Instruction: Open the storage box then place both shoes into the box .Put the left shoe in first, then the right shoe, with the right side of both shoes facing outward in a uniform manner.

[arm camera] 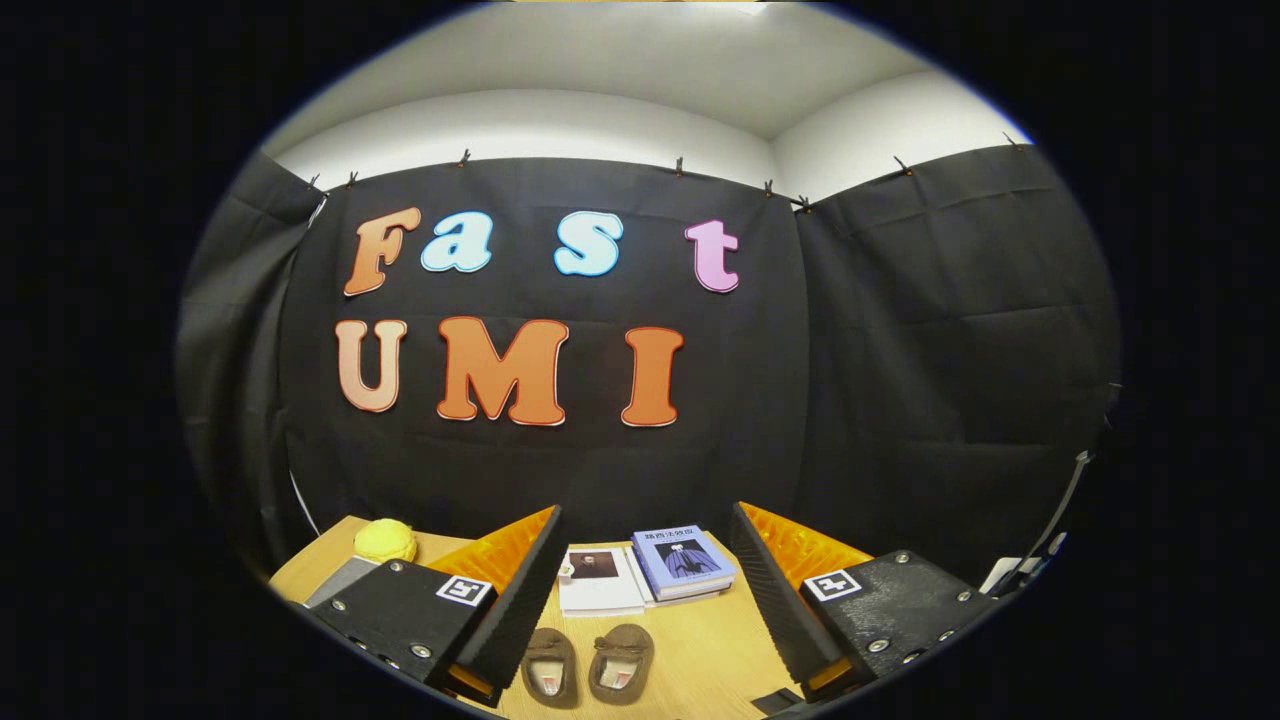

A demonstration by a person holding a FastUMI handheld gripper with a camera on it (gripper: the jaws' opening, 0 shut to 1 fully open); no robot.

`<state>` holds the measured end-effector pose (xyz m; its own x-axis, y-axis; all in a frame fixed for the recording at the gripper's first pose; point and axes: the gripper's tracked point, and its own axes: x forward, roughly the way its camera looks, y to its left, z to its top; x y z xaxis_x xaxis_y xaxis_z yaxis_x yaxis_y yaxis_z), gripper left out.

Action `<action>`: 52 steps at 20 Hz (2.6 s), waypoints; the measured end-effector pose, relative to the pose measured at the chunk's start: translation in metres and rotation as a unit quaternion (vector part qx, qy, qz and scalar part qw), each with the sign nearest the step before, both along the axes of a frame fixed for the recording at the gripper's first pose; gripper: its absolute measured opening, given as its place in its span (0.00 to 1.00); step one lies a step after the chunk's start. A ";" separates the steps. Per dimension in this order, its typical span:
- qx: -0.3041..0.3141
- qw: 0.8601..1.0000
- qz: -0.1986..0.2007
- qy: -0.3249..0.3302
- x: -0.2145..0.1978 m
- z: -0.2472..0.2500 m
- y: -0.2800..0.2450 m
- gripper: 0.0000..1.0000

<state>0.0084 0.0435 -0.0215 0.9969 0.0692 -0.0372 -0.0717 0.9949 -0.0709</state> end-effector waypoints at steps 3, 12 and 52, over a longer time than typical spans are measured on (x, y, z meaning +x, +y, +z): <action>0.003 1.000 0.013 0.011 0.005 -0.011 0.012 0.98; 0.098 0.978 0.149 0.105 0.013 -0.083 0.098 0.98; 0.399 0.759 0.300 0.418 -0.005 -0.306 0.245 0.27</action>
